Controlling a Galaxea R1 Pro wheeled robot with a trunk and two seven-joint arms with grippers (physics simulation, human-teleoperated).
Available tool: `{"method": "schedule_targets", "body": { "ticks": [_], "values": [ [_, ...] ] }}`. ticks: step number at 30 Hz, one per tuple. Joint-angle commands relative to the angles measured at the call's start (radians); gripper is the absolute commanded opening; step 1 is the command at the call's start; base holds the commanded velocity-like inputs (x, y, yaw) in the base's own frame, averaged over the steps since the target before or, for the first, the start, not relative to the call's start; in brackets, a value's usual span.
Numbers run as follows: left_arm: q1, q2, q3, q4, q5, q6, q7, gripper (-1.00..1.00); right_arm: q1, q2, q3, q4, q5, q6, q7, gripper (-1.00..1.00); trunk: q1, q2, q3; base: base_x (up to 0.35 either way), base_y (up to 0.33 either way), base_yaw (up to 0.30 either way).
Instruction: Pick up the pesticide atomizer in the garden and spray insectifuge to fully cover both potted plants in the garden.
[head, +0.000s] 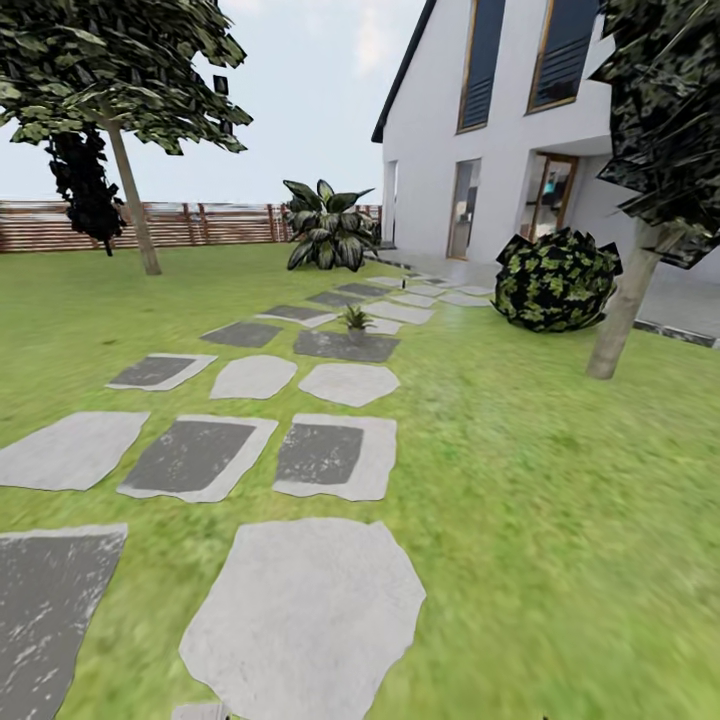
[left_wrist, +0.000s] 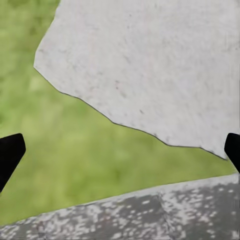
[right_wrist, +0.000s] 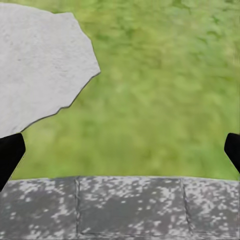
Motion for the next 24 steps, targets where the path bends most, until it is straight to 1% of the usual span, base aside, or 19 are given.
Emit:
{"method": "schedule_targets", "body": {
  "ticks": [1, 8, 24],
  "values": [
    [-0.001, 0.000, -0.001, 0.001, 0.006, -0.003, 0.000, 1.00, 0.000, 0.000, 0.000, 0.000, 0.005, -0.003, 0.000, 1.00, 0.000, 0.000, -0.003, 0.335, 0.098, 0.000],
    [0.000, 0.000, -0.001, 0.001, 0.006, -0.003, 0.000, 1.00, 0.000, 0.000, 0.000, 0.001, 0.005, -0.003, 0.000, 1.00, 0.000, 0.000, -0.010, 0.335, 0.098, 0.000],
    [0.000, 0.000, -0.001, 0.001, 0.006, -0.003, 0.000, 1.00, 0.000, 0.000, 0.000, 0.002, 0.005, -0.003, 0.000, 1.00, 0.000, 0.000, -0.010, 0.335, 0.098, 0.000]
  ]
}}
